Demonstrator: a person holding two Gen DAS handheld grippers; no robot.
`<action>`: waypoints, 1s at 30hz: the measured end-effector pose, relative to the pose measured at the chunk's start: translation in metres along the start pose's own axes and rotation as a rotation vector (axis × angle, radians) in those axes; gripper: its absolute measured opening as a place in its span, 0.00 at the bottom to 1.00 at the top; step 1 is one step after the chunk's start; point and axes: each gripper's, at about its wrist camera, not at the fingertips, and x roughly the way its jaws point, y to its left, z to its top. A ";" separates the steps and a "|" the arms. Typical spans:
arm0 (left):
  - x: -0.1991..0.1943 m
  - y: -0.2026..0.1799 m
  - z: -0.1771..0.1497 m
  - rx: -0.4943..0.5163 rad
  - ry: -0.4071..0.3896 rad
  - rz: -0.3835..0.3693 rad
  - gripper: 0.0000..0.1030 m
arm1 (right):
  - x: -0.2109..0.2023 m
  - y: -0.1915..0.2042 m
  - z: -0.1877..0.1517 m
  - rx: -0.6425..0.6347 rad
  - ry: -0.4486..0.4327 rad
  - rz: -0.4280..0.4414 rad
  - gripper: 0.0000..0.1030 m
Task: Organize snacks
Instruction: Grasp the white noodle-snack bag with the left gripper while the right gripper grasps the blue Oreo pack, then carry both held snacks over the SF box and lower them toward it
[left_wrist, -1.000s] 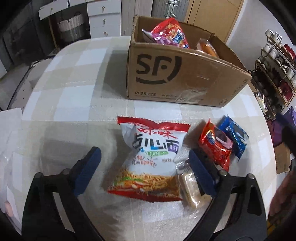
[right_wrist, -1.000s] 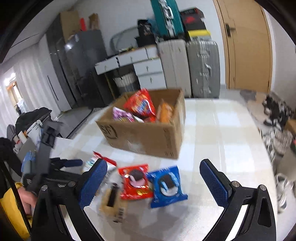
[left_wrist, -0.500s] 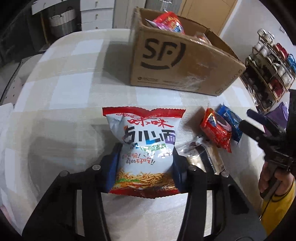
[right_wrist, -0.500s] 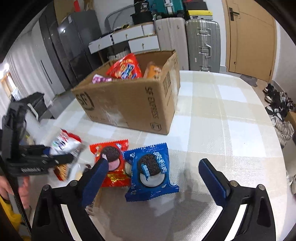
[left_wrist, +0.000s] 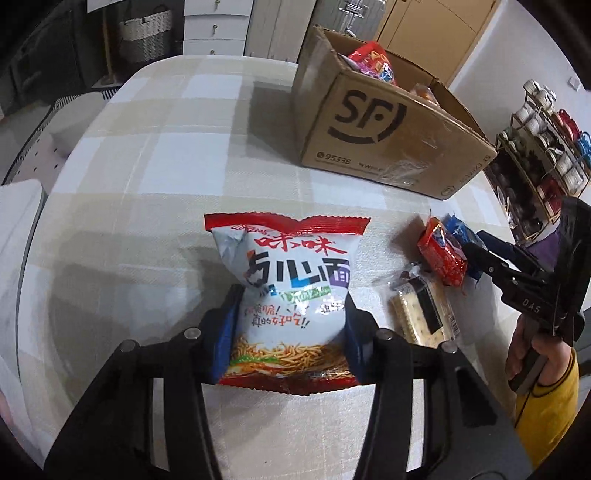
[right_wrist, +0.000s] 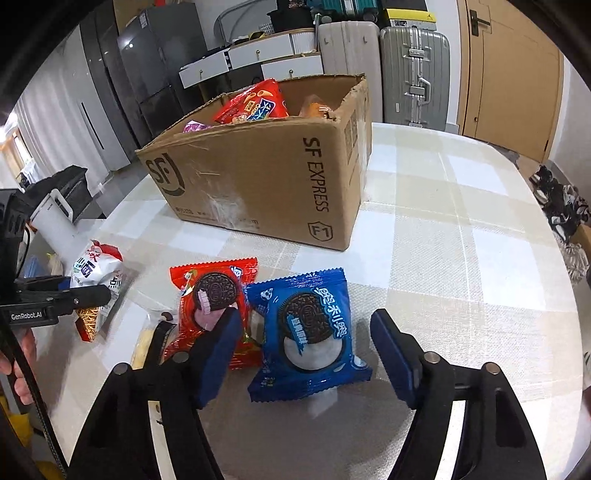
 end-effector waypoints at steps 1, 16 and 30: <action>-0.002 0.002 -0.001 -0.004 -0.001 -0.001 0.44 | 0.000 -0.001 -0.001 0.010 0.000 0.014 0.65; -0.036 0.006 -0.020 -0.021 -0.038 -0.005 0.44 | -0.013 -0.008 -0.017 0.098 0.008 0.053 0.44; -0.104 -0.039 -0.049 0.048 -0.151 -0.050 0.44 | -0.123 0.018 -0.030 0.161 -0.206 0.212 0.44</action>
